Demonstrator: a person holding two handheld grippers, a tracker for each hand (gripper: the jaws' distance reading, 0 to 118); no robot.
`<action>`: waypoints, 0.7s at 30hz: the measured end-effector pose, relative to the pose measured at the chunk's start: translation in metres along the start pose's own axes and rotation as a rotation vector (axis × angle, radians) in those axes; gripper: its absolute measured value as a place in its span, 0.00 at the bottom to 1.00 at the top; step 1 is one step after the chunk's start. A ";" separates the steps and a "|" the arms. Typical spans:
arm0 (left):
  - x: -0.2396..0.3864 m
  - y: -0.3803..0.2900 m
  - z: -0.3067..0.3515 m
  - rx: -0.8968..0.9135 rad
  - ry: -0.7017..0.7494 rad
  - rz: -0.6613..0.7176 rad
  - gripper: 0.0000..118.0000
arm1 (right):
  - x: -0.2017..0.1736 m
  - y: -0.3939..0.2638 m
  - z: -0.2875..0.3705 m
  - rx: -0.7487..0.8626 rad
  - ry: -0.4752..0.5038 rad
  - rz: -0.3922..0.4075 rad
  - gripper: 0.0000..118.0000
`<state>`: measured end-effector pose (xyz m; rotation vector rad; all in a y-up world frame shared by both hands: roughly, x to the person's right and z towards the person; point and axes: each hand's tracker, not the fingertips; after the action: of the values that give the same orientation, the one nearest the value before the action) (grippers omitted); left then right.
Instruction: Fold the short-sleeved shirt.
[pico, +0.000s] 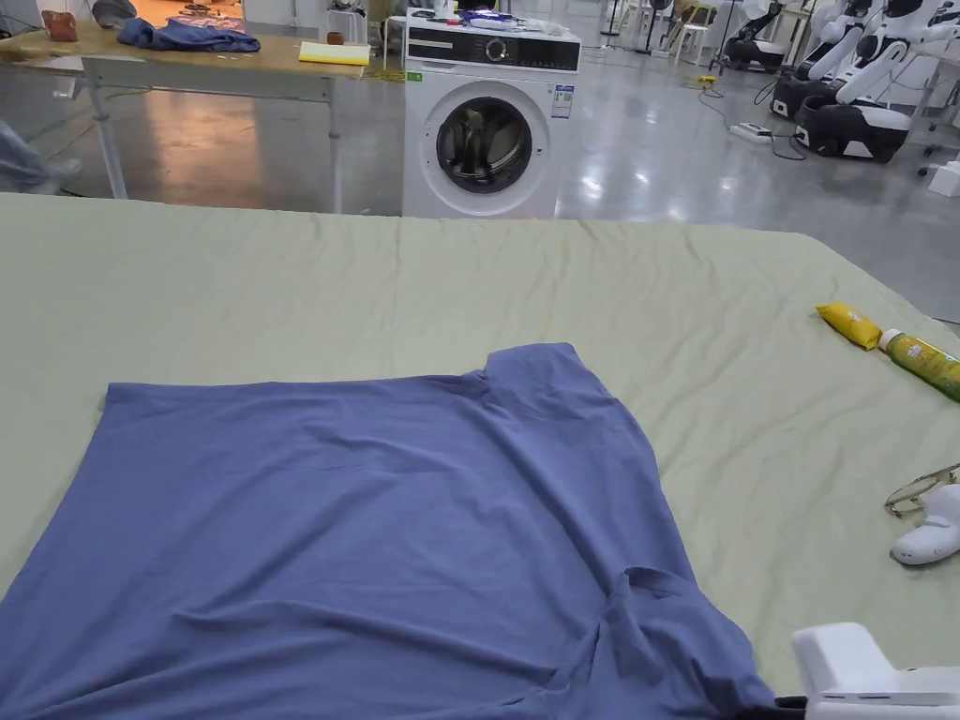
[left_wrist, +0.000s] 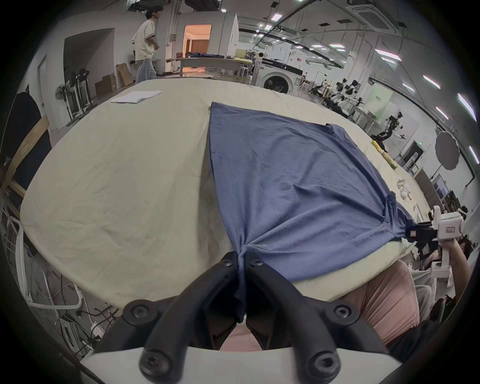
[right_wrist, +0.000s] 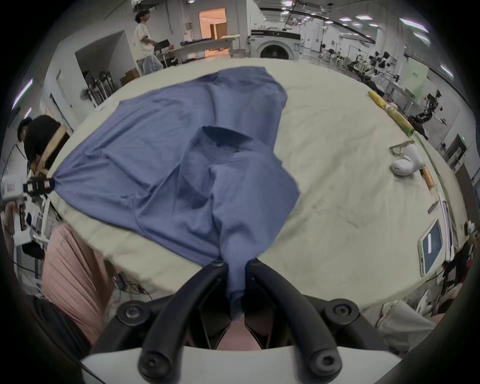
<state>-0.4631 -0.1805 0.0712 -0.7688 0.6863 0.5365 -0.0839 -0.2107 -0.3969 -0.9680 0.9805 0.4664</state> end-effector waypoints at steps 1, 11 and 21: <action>0.000 0.001 0.006 0.003 -0.011 0.002 0.00 | -0.001 -0.002 0.009 0.005 0.019 -0.030 0.04; -0.017 -0.004 0.028 -0.059 -0.093 0.070 0.00 | 0.007 -0.018 0.048 -0.058 0.058 -0.073 0.04; -0.055 0.106 -0.028 -0.287 -0.158 0.110 0.00 | 0.010 0.121 0.039 -0.262 0.153 -0.109 0.04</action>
<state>-0.5794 -0.1478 0.0499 -0.9486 0.5118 0.7992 -0.1466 -0.1156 -0.4543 -1.3025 1.0138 0.4405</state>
